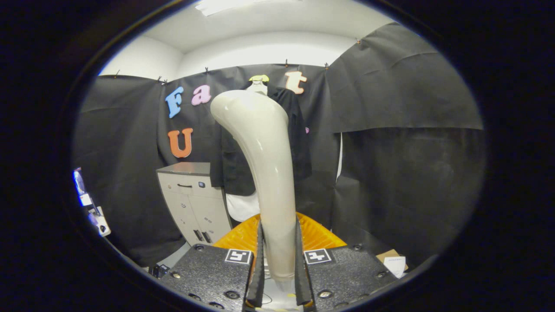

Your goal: Iron the clothes twice with a garment steamer, once on the left side and once on the right side.

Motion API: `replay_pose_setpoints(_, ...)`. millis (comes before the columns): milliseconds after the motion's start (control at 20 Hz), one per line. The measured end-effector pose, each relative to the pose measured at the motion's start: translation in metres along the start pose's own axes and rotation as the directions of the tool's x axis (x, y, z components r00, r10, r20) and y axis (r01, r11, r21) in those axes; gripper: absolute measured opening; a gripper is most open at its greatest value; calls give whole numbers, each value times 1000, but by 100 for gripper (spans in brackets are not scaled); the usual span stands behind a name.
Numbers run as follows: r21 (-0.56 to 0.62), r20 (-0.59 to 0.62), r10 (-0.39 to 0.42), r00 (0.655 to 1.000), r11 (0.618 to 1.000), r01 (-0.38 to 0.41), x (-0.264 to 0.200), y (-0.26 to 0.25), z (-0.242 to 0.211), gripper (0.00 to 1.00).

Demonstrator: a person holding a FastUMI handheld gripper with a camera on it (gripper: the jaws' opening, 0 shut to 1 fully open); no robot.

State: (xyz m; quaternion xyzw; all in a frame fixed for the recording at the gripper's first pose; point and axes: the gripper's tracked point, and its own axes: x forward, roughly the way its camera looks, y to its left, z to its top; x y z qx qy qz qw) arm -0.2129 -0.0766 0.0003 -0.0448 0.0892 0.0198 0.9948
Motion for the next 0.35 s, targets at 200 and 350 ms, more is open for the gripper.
replay_pose_setpoints(200,-16,-2,5,1000,1000,-5,-3,-1,-3,31)
replay_pose_setpoints(350,-19,-16,4,1000,1000,-4,-3,-3,-8,31)
